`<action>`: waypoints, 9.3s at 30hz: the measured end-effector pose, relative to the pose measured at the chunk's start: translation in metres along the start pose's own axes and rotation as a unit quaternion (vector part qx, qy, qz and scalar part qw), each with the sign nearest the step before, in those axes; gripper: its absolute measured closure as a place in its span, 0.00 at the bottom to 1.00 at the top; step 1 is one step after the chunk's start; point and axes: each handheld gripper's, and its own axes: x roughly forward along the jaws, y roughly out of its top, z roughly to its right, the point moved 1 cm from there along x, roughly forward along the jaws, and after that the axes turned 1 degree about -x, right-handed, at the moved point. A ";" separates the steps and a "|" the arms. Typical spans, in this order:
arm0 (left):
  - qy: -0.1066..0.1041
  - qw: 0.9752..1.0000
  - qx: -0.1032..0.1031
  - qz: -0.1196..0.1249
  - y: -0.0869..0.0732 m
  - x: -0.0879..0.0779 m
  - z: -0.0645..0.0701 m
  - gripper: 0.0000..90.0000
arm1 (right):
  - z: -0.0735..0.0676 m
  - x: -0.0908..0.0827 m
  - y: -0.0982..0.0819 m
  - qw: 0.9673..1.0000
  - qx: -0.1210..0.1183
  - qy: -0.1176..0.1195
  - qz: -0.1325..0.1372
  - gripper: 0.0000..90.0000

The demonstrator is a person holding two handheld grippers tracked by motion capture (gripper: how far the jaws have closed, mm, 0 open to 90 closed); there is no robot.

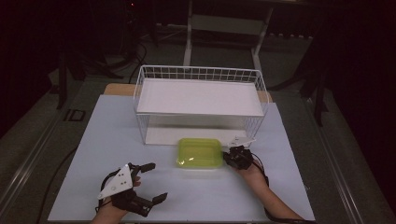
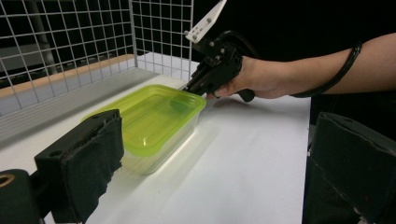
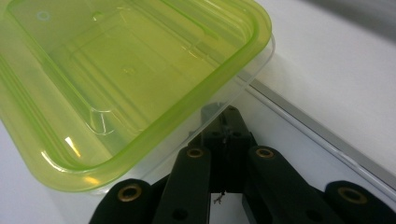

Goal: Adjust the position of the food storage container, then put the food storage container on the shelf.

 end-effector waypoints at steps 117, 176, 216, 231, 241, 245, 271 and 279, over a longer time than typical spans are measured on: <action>0.100 0.870 -0.416 -0.245 0.001 0.105 -0.103 0.82 | -0.001 -0.013 0.028 0.935 0.342 0.081 -0.051 0.83; 0.106 0.911 -0.378 -0.126 0.015 0.125 -0.130 0.89 | 0.016 -0.022 0.059 0.947 0.319 0.001 0.035 0.88; 0.155 0.949 -0.262 -0.078 0.004 0.127 -0.124 0.27 | 0.002 -0.014 0.051 0.961 0.238 -0.076 0.119 0.57; 0.129 0.966 -0.202 -0.093 0.016 0.097 -0.087 0.02 | -0.035 -0.035 0.050 0.970 0.213 -0.029 0.113 0.66; 0.131 0.973 -0.172 -0.084 0.013 0.080 -0.062 0.02 | -0.057 -0.017 0.042 0.979 0.185 -0.020 0.082 0.91; 0.137 0.976 -0.149 -0.084 0.005 0.076 -0.055 0.02 | -0.062 -0.012 0.041 0.981 0.181 -0.013 0.073 1.00; 0.134 0.981 -0.121 -0.073 -0.006 0.078 -0.053 0.02 | -0.047 0.043 0.053 0.980 0.188 -0.043 0.044 1.00; 0.135 0.980 -0.126 -0.070 -0.006 0.075 -0.054 0.02 | -0.036 0.053 0.058 0.977 0.199 -0.052 0.050 1.00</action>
